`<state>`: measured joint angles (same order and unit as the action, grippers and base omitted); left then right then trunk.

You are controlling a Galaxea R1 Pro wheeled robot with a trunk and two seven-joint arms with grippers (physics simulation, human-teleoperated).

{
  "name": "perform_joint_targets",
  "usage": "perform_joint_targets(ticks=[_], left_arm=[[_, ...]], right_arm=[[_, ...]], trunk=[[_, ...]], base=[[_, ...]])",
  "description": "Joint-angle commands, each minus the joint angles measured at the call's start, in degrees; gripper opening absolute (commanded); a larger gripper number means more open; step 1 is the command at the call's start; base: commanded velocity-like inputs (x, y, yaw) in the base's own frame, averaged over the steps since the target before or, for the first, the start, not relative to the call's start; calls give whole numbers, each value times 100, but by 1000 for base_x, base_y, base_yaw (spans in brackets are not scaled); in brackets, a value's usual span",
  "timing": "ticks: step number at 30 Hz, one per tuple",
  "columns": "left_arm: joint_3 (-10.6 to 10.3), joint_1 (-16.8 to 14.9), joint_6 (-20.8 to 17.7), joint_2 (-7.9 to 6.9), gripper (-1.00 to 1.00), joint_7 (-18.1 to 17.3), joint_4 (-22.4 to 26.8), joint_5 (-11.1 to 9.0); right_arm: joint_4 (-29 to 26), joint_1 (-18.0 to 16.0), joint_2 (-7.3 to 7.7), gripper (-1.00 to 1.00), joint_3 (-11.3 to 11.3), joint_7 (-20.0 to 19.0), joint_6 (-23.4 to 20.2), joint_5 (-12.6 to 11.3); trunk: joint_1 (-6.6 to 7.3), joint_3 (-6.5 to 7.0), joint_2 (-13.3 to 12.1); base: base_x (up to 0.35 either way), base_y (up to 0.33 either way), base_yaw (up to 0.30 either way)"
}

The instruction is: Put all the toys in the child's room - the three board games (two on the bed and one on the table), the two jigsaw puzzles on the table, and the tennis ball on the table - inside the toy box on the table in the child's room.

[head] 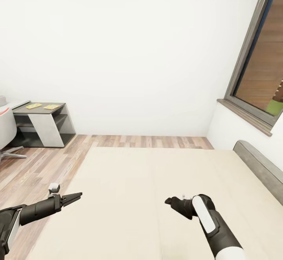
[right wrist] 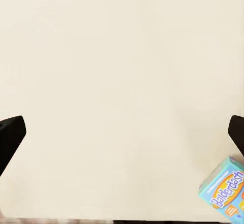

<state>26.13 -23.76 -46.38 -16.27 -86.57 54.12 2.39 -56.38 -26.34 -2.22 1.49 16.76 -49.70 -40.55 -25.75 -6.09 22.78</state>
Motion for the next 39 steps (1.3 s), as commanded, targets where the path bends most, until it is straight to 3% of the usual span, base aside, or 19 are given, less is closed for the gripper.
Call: perform_joint_targets(ticks=[1,4,9,13,18,21,31,39], left_arm=[[7,-6,-61,1,100,-37,2,26],[6,-6,-63,1,100,-36,2,25],[6,-6,-69,-3,100,-36,2,29],[6,-6,-78,-6,100,-37,2,32],[8,-6,-108,-7,100,-38,22,33],[7,-9,-124,-10,100,-41,31,33],[3,-241,-623,-147,100,-22,62,36],[-45,-299,-735,-115,100,3,172,31]], right_arm=[[187,-116,-13,100,15,61,9,-57],[922,-545,-25,100,12,78,213,-53],[1833,-970,-31,100,5,92,566,16],[2661,-1306,-5,100,2,94,977,429],[2964,-1479,26,100,3,86,1094,890],[3016,-1509,36,100,2,84,1082,1004],[3118,-1539,44,100,-4,91,941,1121],[3338,-1541,86,100,-46,98,782,1217]], trunk=[[-3,-13,13],[-3,-13,13],[-3,-13,13],[-3,-13,13],[-3,-13,13],[-3,-13,13],[-3,-13,13],[-3,-13,13]], base=[[0,0,0],[0,0,0],[0,0,0],[0,0,0],[0,0,0],[0,0,0],[0,0,0],[0,0,0]])
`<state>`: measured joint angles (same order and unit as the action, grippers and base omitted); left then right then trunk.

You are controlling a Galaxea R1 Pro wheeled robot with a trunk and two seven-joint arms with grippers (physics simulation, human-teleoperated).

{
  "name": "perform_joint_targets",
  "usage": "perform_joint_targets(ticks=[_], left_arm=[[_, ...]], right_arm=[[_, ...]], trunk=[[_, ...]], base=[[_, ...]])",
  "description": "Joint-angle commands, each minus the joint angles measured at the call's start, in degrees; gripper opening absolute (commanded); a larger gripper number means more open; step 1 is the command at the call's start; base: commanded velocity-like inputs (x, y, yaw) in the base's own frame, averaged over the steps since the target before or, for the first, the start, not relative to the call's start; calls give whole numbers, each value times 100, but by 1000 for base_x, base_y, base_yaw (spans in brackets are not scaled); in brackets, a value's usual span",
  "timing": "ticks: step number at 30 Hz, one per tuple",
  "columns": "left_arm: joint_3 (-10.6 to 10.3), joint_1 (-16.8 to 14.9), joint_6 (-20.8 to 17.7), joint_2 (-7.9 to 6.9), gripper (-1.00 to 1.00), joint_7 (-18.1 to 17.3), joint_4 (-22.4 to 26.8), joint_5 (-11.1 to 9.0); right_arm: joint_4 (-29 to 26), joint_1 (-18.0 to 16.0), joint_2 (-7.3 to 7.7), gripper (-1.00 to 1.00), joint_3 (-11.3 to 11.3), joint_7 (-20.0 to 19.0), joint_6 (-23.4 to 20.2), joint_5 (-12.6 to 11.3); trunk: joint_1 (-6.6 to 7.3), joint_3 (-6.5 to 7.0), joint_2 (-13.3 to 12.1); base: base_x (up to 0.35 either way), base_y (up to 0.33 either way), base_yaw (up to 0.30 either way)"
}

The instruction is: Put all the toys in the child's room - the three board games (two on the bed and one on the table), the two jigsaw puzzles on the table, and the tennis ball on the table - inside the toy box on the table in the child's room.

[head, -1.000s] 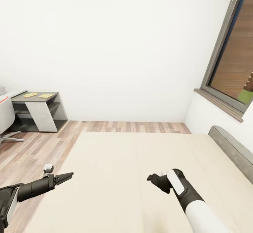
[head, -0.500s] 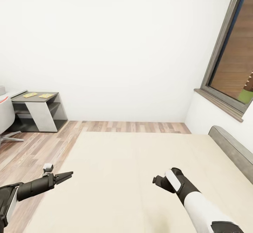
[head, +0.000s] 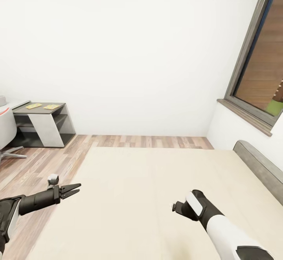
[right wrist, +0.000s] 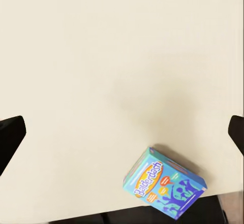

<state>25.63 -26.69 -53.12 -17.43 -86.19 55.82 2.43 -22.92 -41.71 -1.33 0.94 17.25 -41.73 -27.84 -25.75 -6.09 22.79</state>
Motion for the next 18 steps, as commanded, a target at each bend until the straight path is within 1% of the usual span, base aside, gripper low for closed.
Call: perform_joint_targets(ticks=[1,6,11,16,18], left_arm=[[2,-7,-65,7,100,-32,11,27],[-10,-10,-76,67,100,-31,49,35],[-16,-11,-89,91,100,-47,68,44],[-21,-11,-105,102,100,-54,73,64],[-22,-12,-112,105,100,-64,75,64]], right_arm=[[9,-4,15,100,4,48,-23,-34],[59,1,89,100,-10,49,-40,29],[71,37,109,100,-10,50,26,49],[76,87,135,100,-10,39,270,69],[77,215,151,100,-11,21,471,76]], trunk=[[-4,-13,13],[-4,-13,13],[-4,-13,13],[-4,-13,13],[-4,-13,13]], base=[[0,0,0],[0,0,0],[0,0,0],[0,0,0],[0,0,0]])
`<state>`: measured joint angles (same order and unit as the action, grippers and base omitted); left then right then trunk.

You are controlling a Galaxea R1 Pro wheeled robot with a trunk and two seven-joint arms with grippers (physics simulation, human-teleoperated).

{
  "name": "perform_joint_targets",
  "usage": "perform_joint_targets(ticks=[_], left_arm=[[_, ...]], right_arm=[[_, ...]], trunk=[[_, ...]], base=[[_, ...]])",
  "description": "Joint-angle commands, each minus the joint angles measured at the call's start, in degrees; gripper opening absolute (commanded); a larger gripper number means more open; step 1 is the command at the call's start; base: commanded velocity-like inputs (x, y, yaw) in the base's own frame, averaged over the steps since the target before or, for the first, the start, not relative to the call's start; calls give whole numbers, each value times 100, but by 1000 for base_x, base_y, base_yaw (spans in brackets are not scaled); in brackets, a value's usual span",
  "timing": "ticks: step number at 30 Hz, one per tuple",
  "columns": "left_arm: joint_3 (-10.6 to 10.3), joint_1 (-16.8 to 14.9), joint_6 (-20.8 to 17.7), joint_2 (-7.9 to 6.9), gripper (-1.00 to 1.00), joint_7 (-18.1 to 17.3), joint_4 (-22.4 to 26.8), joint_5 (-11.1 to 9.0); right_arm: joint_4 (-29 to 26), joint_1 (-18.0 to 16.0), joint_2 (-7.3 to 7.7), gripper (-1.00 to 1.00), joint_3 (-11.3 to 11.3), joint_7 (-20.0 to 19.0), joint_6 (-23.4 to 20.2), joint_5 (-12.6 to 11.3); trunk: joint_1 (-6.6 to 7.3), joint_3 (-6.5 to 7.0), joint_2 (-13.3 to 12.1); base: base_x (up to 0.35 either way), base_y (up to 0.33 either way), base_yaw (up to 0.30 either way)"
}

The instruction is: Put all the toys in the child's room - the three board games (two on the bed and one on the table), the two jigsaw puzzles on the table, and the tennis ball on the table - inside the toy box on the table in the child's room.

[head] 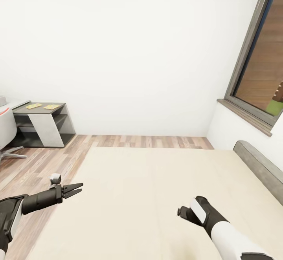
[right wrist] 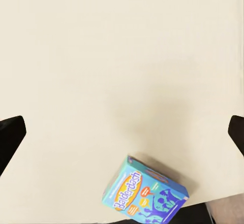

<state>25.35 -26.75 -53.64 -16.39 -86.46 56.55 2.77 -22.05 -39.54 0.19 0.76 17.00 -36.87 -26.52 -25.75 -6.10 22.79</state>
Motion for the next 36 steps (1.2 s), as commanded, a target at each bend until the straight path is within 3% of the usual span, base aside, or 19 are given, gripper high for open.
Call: perform_joint_targets(ticks=[1,10,28,36], left_arm=[[6,-6,-62,2,100,-39,3,30],[-9,0,-67,-7,100,-57,5,23],[-12,4,-68,-4,100,-73,5,26],[-12,3,-68,-6,100,-73,5,30]], right_arm=[[-11,60,3,100,6,37,47,-57],[-11,491,1,100,-4,-8,437,-58],[287,587,-41,100,-15,-30,544,-54],[315,588,-54,100,-280,-30,506,-73]], trunk=[[-4,-13,13],[-4,-13,13],[-4,-139,13],[-4,-212,13]], base=[[0,0,0],[0,0,0],[0,0,0],[0,0,0]])
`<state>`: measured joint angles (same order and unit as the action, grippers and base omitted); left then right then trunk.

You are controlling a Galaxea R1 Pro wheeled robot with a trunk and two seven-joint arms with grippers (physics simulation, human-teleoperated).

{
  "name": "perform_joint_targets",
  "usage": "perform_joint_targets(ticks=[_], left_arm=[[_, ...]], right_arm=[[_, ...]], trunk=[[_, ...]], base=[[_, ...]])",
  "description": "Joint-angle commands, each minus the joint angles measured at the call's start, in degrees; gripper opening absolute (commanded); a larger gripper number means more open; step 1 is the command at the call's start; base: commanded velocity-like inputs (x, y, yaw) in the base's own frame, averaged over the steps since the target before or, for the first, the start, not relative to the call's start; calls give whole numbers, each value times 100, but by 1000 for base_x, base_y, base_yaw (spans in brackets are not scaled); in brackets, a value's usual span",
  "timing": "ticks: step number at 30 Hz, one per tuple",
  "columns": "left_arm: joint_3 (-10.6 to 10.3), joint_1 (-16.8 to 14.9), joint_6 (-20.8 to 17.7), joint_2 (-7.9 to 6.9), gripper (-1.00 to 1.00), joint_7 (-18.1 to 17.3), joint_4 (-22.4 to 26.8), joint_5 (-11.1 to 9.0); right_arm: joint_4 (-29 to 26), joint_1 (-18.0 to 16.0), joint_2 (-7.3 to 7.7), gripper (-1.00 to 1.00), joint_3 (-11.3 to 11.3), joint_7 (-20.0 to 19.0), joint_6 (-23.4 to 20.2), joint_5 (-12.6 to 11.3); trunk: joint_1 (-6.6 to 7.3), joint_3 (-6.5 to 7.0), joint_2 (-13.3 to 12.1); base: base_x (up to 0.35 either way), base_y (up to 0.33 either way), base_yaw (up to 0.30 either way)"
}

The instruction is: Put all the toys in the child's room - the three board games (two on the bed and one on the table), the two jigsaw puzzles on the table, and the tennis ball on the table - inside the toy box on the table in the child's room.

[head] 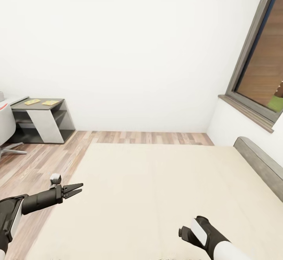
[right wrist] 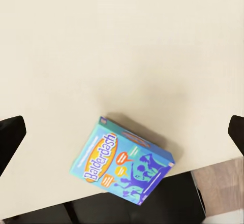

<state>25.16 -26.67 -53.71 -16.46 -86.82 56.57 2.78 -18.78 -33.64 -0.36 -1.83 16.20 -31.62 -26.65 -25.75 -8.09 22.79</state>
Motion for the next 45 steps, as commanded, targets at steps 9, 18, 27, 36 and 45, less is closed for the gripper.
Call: perform_joint_targets(ticks=[9,18,27,36,45], left_arm=[[6,-5,-60,-8,100,-36,3,30],[6,-5,-60,-22,100,-42,3,30],[5,-5,-60,-16,100,-45,3,30],[-2,1,-60,-16,100,-120,46,10],[-29,33,-59,-6,100,-318,407,25]], right_arm=[[-7,-2,-1,100,-252,43,-136,-80],[-3,-3,38,100,-280,41,-167,-86],[-3,-3,40,100,-288,41,-169,-86],[-3,-3,32,100,-291,41,-176,-86],[-3,-3,11,100,-292,41,-172,-86]], trunk=[[-3,-95,13],[-3,-177,13],[-3,-259,13],[-3,-342,13],[-3,-424,13]], base=[[0,0,0],[0,0,0],[0,0,0],[0,0,0],[0,0,0]])
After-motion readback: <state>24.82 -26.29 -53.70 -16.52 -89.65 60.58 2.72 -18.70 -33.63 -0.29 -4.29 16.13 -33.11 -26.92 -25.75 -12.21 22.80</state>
